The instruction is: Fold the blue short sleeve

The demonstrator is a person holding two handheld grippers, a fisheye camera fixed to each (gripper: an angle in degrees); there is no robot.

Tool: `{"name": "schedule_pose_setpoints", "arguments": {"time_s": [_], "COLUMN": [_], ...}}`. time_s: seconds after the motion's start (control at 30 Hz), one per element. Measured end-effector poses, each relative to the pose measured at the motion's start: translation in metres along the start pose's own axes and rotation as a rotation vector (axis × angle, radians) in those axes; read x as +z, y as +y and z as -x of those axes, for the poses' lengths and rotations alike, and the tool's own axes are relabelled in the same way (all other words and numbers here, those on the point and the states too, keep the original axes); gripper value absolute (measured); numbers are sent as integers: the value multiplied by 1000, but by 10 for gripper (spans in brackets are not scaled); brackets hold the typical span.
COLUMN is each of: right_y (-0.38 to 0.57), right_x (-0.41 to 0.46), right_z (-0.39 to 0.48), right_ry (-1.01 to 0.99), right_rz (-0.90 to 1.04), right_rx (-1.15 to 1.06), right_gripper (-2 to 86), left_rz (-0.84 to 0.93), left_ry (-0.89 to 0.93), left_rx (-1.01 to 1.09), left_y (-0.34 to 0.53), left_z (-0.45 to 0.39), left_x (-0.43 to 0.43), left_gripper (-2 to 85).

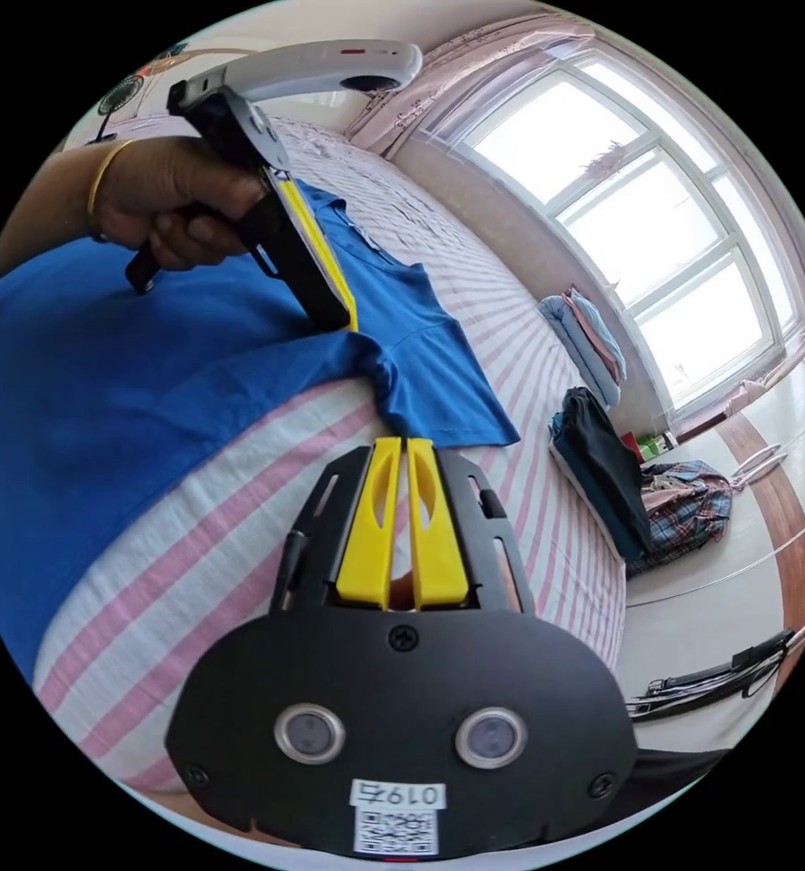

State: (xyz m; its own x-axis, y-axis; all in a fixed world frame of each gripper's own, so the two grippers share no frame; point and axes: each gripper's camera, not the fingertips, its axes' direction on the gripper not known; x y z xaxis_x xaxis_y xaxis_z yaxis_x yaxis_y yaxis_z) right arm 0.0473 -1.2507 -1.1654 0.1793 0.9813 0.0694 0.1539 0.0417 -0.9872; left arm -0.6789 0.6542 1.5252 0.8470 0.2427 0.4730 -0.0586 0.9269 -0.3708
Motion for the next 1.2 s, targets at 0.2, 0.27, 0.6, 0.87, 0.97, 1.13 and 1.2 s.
{"name": "schedule_pose_setpoints", "arguments": {"time_s": [0.2, 0.27, 0.6, 0.87, 0.97, 1.13, 1.2], "right_y": [6, 4, -2, -27, -33, -37, -35], "right_x": [-11, -14, -77, -51, -55, -44, -45], "right_z": [-5, 2, 94, 168, 185, 209, 206], "right_ry": [-40, -42, 177, 324, 375, 437, 429], "right_rz": [-5, -2, -226, -134, -163, -139, -129], "right_rx": [100, 103, -112, -311, -332, -388, -385], "right_gripper": [-8, -8, 2, 68, 67, 7, -1], "left_rz": [20, 19, 9, -5, -10, -12, -2], "left_ry": [-14, -8, -15, 14, 28, 41, 42], "left_rx": [5, -4, -2, -5, -6, -8, -6], "left_y": [-7, -9, -15, -16, -17, -21, -23], "left_z": [-6, -6, -15, -15, -15, -16, -17], "left_x": [3, 4, 0, -5, -5, -5, -3], "left_gripper": [10, 9, 8, 8, 8, 8, 8]}}
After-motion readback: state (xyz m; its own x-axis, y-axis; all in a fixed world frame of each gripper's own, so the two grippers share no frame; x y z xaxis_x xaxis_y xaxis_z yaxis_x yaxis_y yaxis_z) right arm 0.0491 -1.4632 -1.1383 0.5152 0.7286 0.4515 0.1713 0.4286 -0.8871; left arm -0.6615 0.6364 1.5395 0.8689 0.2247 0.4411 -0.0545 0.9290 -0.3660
